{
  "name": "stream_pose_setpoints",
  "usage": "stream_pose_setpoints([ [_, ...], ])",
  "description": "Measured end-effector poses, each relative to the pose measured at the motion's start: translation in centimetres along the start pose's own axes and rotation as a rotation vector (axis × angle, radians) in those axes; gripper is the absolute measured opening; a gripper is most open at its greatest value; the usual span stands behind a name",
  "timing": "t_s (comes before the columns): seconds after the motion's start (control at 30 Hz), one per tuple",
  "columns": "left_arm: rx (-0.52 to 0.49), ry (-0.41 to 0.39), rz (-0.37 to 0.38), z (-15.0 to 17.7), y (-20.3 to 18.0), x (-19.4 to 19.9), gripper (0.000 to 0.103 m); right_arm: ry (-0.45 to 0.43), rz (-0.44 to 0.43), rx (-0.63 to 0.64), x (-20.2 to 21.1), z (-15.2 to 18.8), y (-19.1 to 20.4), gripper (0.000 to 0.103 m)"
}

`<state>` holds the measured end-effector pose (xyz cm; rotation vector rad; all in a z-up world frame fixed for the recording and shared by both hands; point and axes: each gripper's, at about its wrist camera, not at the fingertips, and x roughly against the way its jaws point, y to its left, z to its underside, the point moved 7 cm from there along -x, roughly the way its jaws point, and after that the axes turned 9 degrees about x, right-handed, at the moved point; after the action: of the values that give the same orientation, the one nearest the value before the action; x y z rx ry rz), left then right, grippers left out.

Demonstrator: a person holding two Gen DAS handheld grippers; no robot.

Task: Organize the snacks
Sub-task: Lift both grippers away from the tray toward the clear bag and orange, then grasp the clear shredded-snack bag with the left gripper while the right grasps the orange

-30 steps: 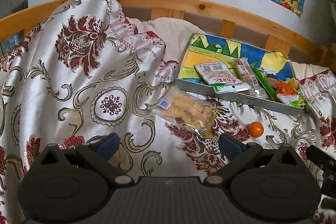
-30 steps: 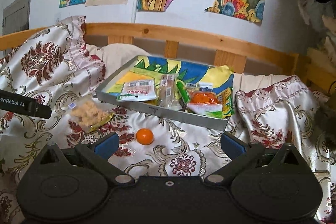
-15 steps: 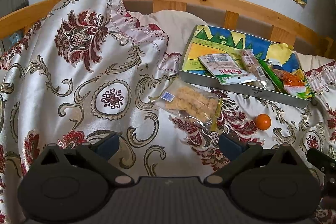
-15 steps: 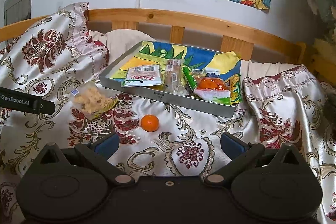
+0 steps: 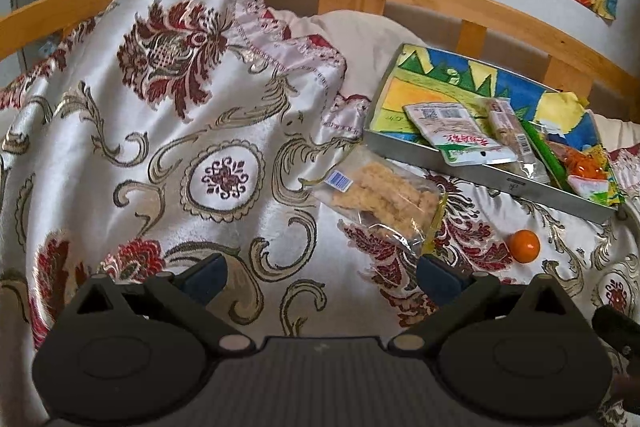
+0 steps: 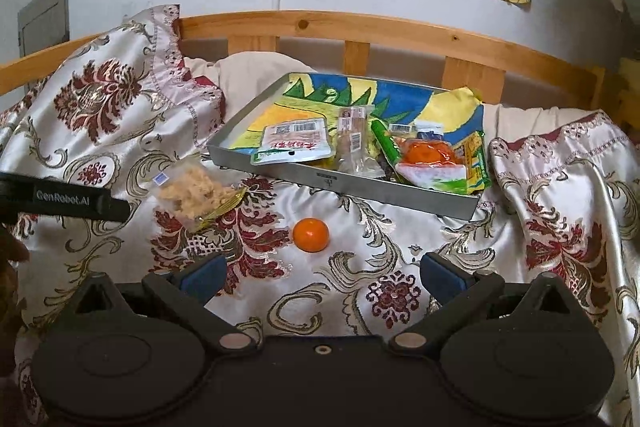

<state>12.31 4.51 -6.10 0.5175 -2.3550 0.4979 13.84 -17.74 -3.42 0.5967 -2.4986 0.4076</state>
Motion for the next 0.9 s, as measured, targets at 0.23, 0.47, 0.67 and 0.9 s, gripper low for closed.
stream_pose_setpoints([
  [0.23,-0.012,-0.032,-0.037,-0.3,-0.3,-0.5,0.102,0.005,-0.014,-0.010,0.0,0.2,0.2,0.102],
  [0.47,-0.014,-0.045,-0.076,-1.8,-0.5,-0.7,0.102,-0.044,-0.050,0.103,-0.7,-1.1,1.1,0.102],
  [0.67,-0.077,-0.048,-0.112,-2.6,-1.3,-2.2,0.102,-0.116,-0.087,0.201,-2.4,-1.9,1.9,0.102],
  [0.9,-0.058,0.025,-0.007,-1.9,-2.7,-4.2,0.102,-0.040,-0.022,0.163,-6.0,-0.8,0.3,0.102],
])
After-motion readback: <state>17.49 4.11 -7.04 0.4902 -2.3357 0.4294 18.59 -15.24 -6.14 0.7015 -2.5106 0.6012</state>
